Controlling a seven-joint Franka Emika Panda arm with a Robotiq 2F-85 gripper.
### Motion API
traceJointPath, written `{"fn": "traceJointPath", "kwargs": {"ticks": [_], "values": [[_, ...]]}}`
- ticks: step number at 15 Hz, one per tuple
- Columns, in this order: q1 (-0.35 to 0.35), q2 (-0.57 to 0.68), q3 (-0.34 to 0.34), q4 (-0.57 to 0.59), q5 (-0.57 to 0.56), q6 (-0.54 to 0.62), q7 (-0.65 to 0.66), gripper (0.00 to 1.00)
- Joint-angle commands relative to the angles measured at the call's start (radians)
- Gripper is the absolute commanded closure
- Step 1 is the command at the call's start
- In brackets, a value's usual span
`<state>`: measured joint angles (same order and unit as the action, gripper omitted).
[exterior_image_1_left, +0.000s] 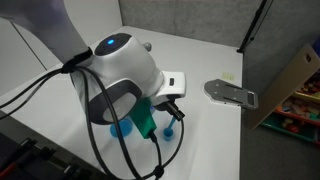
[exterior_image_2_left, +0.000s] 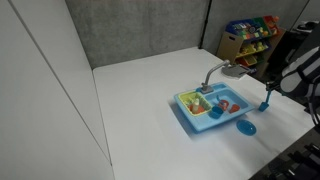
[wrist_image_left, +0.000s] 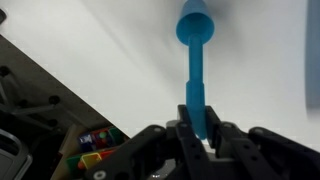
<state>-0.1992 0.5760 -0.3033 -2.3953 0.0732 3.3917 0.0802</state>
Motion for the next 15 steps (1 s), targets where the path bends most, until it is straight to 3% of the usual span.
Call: {"fn": "traceJointPath", "kwargs": {"ticks": [1, 15], "values": [[0.008, 0.009, 0.002, -0.017, 0.034, 0.043, -0.010, 0.92], [0.018, 0.060, -0.008, 0.000, 0.062, 0.063, -0.014, 0.92]]}}
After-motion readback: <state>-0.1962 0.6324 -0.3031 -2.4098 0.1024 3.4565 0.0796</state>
